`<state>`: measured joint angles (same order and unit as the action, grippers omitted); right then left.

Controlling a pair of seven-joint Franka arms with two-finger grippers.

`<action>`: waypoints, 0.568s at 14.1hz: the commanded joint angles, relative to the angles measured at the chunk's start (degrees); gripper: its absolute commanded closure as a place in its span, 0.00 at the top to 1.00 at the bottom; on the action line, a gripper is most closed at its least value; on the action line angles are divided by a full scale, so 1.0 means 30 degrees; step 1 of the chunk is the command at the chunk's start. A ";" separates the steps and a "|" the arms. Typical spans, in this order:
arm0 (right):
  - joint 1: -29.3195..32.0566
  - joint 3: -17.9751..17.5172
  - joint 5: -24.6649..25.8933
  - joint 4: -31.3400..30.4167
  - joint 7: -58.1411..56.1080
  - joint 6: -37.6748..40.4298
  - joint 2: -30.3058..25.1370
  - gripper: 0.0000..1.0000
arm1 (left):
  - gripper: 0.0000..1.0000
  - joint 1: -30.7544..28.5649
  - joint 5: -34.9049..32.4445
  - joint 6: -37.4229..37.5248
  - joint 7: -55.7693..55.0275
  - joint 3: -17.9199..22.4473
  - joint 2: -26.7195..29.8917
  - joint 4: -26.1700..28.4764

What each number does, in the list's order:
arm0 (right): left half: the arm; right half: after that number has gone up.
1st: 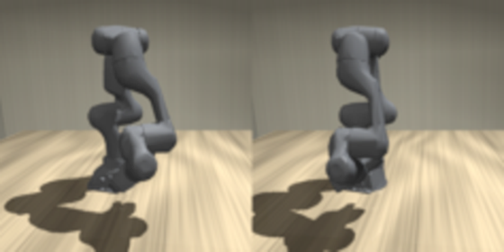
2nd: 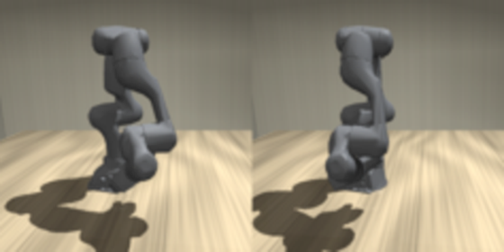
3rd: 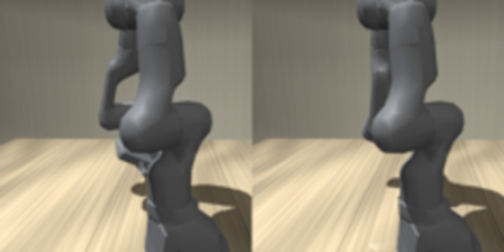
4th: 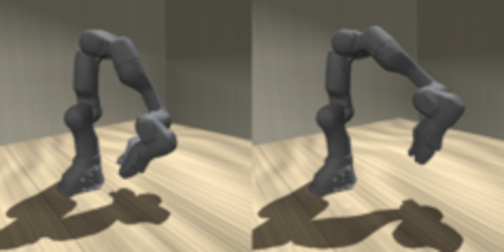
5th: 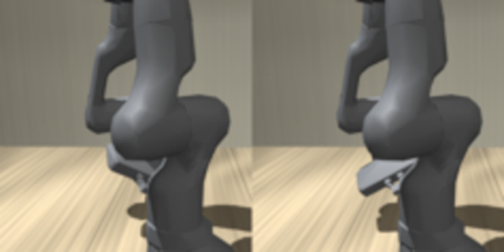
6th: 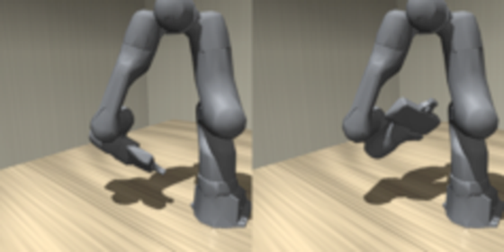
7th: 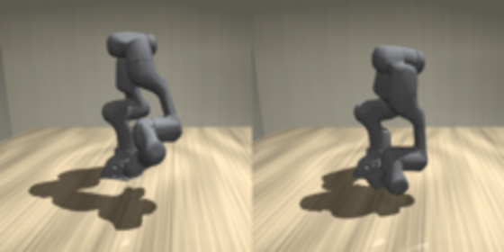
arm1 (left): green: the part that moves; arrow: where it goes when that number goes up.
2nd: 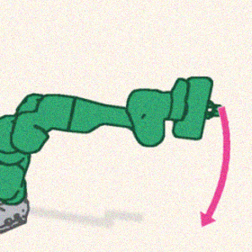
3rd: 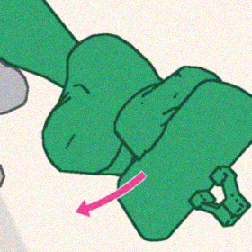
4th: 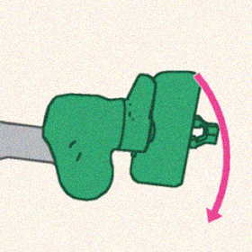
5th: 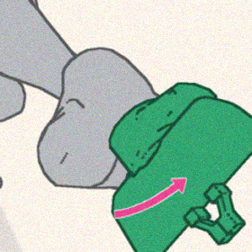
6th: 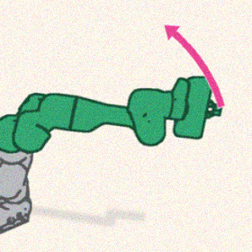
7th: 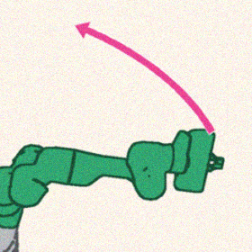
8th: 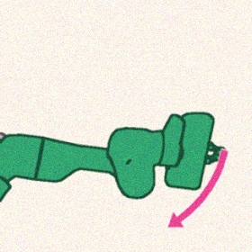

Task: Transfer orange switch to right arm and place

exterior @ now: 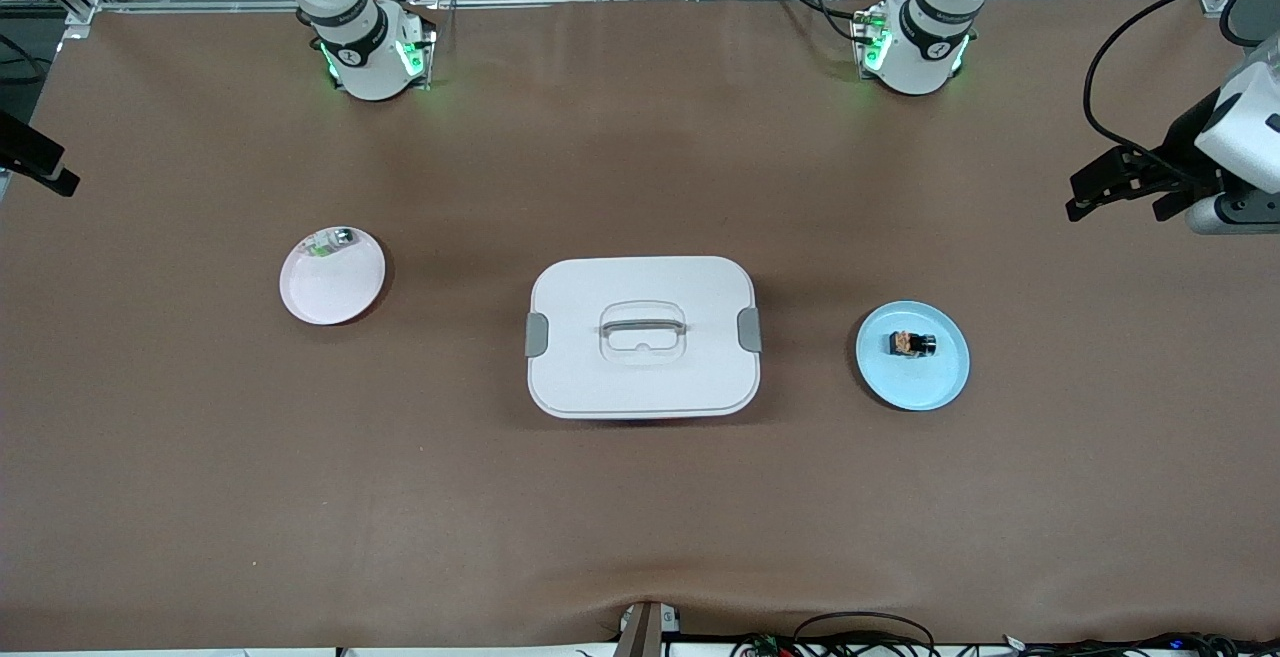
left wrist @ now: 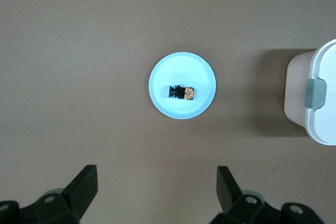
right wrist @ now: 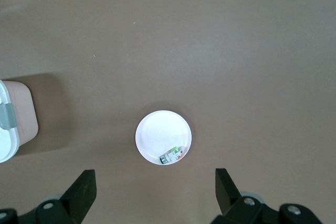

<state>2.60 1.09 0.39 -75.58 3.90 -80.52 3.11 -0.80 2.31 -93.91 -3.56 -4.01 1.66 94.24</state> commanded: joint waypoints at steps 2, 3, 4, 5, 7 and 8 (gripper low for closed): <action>0.0216 0.0048 -0.1416 0.0029 0.0281 -0.0025 -0.0157 1.00 | 1.00 0.0121 -0.0273 0.0306 0.0249 0.0076 -0.0145 -0.0476; 0.0217 0.0048 -0.1449 0.0000 0.0281 0.0004 -0.0186 1.00 | 1.00 0.0092 -0.0244 0.0335 0.0250 0.0075 -0.0145 -0.0505; 0.0217 0.0048 -0.1449 -0.0001 0.0281 0.0033 -0.0187 1.00 | 1.00 0.0092 -0.0214 0.0336 0.0250 0.0075 -0.0145 -0.0505; 0.0246 0.0048 -0.1420 -0.0001 0.0281 0.0033 -0.0187 1.00 | 1.00 0.0121 -0.0156 0.0336 0.0250 0.0075 -0.0145 -0.0534; 0.0246 0.0078 -0.1420 -0.0001 0.0252 0.0033 -0.0216 1.00 | 1.00 0.0092 -0.0010 0.0394 0.0250 0.0046 -0.0116 -0.0622; 0.0246 0.0078 -0.1391 -0.0001 0.0252 0.0033 -0.0216 1.00 | 1.00 0.0092 -0.0009 0.0394 0.0250 0.0046 -0.0115 -0.0622</action>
<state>2.65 1.57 -3.04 -75.59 4.03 -80.56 3.11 -0.77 2.31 -93.91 -3.56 -4.01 1.67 93.85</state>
